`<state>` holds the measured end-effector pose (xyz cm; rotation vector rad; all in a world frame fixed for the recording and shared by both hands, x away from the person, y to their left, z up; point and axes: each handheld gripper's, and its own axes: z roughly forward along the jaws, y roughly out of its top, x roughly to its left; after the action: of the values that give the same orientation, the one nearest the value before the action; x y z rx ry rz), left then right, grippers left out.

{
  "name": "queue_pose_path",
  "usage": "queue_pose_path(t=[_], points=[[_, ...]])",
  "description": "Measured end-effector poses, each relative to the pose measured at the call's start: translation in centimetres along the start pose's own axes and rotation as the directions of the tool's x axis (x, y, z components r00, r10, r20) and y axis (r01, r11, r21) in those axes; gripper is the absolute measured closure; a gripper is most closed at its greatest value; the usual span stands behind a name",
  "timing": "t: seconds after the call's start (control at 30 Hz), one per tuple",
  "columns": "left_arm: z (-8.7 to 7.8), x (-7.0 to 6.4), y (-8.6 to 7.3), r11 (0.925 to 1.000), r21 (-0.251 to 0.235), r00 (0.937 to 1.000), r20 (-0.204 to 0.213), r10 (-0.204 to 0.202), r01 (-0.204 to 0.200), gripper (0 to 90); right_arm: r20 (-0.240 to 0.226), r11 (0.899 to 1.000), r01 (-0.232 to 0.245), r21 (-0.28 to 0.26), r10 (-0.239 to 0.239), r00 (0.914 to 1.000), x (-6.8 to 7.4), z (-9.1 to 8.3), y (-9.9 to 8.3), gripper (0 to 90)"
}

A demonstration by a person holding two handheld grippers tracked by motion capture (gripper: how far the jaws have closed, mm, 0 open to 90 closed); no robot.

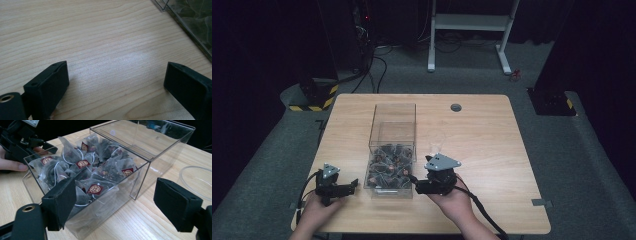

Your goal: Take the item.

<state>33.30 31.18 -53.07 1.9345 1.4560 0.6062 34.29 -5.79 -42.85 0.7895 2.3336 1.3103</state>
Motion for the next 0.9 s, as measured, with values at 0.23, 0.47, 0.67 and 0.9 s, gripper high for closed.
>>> queue_pose_path(t=[0.23,0.47,0.67,0.9], points=[[0.0,0.0,0.0,1.0000,0.000,1.0000,0.000,0.000,0.000,6.2,-0.015,1.000,0.008,0.000,-0.008,0.9999,0.5,0.4,0.4,19.5],[0.0,0.0,0.0,1.0000,0.000,1.0000,0.000,0.000,0.000,6.2,-0.038,1.000,0.021,0.001,-0.021,0.9990,1.2,0.9,0.9,20.7],[0.0,0.0,0.0,1.0000,0.000,1.0000,0.000,-0.001,0.001,6.2,-0.062,1.000,0.026,0.002,-0.026,0.9977,1.8,1.5,1.3,22.5],[0.0,0.0,0.0,1.0000,0.000,1.0000,0.001,0.000,0.000,6.2,-0.087,0.999,0.040,0.003,-0.040,0.9954,2.7,2.0,1.4,25.9]])
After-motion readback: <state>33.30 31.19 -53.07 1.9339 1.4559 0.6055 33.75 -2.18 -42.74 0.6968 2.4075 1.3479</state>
